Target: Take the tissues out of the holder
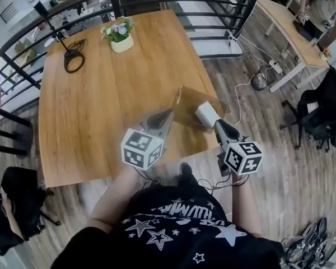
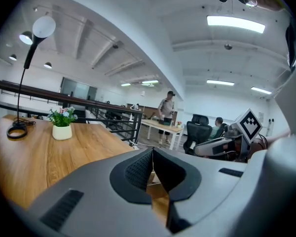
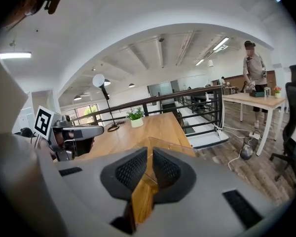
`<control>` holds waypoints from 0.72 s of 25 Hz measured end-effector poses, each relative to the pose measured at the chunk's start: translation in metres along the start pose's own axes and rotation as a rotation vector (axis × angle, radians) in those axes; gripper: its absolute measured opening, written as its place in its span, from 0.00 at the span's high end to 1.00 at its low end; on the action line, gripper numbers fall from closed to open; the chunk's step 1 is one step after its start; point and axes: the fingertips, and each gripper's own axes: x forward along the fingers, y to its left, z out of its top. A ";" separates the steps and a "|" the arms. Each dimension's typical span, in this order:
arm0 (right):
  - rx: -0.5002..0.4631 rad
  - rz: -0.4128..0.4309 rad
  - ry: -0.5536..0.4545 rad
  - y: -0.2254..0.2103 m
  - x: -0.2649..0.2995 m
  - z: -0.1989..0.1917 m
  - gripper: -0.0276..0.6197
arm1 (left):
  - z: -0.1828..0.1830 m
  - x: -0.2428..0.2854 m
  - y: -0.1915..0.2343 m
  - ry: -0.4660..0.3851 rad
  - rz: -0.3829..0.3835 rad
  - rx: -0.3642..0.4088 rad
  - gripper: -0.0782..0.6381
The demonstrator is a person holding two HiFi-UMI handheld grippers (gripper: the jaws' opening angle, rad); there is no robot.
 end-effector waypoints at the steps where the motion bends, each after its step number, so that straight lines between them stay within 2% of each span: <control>1: -0.010 0.011 0.018 -0.005 0.006 0.000 0.90 | 0.000 0.004 0.002 -0.001 0.014 -0.006 0.87; 9: -0.084 0.086 0.138 -0.033 0.043 -0.004 0.89 | -0.008 0.029 0.011 0.009 0.115 -0.037 0.87; 15: -0.123 0.164 0.271 -0.042 0.069 -0.015 0.89 | -0.008 0.050 0.017 -0.002 0.154 -0.052 0.87; 18: -0.149 0.197 0.349 -0.042 0.079 -0.022 0.72 | -0.007 0.055 0.022 -0.011 0.174 -0.064 0.87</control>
